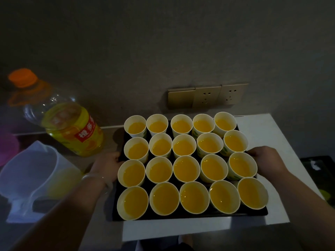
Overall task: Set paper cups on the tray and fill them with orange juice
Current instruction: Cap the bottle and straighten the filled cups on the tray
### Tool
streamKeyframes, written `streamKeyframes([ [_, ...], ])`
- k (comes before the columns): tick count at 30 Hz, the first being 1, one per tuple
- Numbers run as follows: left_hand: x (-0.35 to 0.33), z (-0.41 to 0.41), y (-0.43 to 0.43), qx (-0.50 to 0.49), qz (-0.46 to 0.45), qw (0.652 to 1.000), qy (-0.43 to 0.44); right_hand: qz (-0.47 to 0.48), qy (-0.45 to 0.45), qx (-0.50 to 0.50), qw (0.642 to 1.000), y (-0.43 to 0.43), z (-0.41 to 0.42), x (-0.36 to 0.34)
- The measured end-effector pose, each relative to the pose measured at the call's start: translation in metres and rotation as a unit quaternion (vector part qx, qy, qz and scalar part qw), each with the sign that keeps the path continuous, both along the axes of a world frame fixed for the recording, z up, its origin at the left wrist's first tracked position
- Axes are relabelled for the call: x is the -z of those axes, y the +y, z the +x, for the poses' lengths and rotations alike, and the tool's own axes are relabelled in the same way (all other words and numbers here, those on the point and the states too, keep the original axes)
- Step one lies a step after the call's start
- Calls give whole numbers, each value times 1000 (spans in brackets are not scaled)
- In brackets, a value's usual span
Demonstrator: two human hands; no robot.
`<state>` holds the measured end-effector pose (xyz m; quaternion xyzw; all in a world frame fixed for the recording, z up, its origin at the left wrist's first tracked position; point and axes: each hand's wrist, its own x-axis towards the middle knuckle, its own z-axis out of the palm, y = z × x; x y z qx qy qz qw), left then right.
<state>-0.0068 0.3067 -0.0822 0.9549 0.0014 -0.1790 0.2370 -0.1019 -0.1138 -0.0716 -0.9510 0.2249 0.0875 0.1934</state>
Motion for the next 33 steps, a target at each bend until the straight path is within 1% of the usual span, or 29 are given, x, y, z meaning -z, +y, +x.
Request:
streamKeyframes([
  [4, -3, -1, -10, 10, -3, 1000, -1, 13, -9, 14, 1000, -9, -3, -3],
  [12, -4, -8, -37, 15, -21, 1000, -4, -4, -8, 8, 1000, -34, -10, 1],
  [20, -2, -11, -51, -12, -46, 999, -17, 5, -4, 17, 1000, -46, -6, 4],
  [25, -2, -10, -55, -14, -41, 999, -19, 15, -10, 13, 1000, -48, 0, 5],
  [33, 0, -7, -53, -32, -50, 998, -7, -3, 8, -5, 1000, -47, 9, 8],
])
